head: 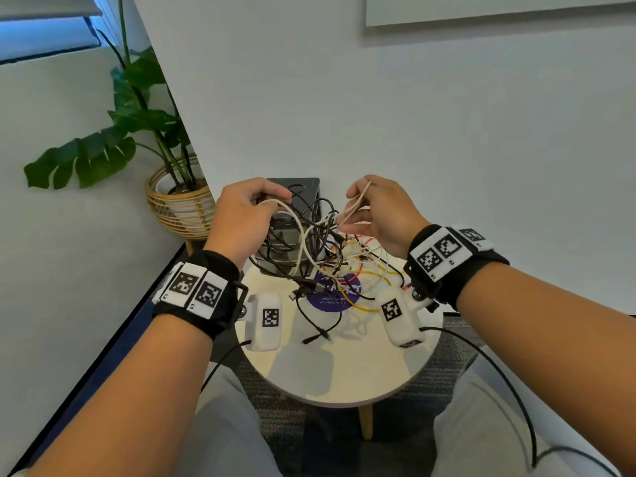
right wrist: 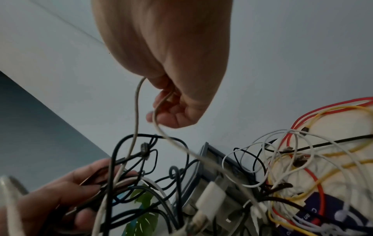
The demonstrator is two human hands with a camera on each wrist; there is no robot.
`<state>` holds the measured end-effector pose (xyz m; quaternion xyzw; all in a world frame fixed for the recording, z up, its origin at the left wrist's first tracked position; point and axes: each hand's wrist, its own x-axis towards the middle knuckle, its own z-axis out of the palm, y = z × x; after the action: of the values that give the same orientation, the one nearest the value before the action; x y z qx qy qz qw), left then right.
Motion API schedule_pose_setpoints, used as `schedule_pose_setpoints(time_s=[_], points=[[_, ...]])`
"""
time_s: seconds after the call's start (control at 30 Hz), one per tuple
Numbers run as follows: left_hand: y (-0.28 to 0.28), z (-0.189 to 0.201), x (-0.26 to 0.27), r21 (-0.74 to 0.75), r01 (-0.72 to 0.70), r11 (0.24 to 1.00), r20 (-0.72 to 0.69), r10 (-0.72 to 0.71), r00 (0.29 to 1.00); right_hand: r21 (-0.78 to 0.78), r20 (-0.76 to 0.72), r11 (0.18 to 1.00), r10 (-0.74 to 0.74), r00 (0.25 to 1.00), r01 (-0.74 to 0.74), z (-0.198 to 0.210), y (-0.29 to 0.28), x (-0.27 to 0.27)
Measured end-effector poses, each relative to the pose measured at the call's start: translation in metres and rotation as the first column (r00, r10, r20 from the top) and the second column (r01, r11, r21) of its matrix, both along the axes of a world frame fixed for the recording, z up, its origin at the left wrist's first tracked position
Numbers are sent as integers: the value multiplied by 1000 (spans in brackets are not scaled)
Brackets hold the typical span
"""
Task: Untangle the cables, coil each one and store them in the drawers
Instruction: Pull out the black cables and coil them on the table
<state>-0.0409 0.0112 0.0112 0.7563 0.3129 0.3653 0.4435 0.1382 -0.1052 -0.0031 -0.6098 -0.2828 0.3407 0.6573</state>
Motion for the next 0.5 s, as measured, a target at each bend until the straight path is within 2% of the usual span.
schedule_pose_setpoints(time_s=[0.1,0.17,0.2,0.27,0.37,0.43,0.5], points=[[0,-1,1,-43,27,999,23,-26,999,71,-139,993,-88,986,99,0,1,5],[1,-1,1,-63,27,998,41,-25,999,49,-160,994,-86,983,95,0,-1,8],[2,-1,1,-71,29,997,51,-25,998,13,-112,998,-66,992,68,1,-3,10],[2,-1,1,-86,41,995,66,-35,997,-98,84,995,4,996,4,3,-7,14],[3,-1,0,-115,54,992,84,-44,995,-269,361,957,204,910,-108,7,-14,16],[5,-2,0,-139,57,989,107,-42,993,-328,367,925,313,876,-193,8,-20,17],[7,-2,-1,-160,52,986,131,-31,991,-342,276,888,409,870,-309,9,-27,22]])
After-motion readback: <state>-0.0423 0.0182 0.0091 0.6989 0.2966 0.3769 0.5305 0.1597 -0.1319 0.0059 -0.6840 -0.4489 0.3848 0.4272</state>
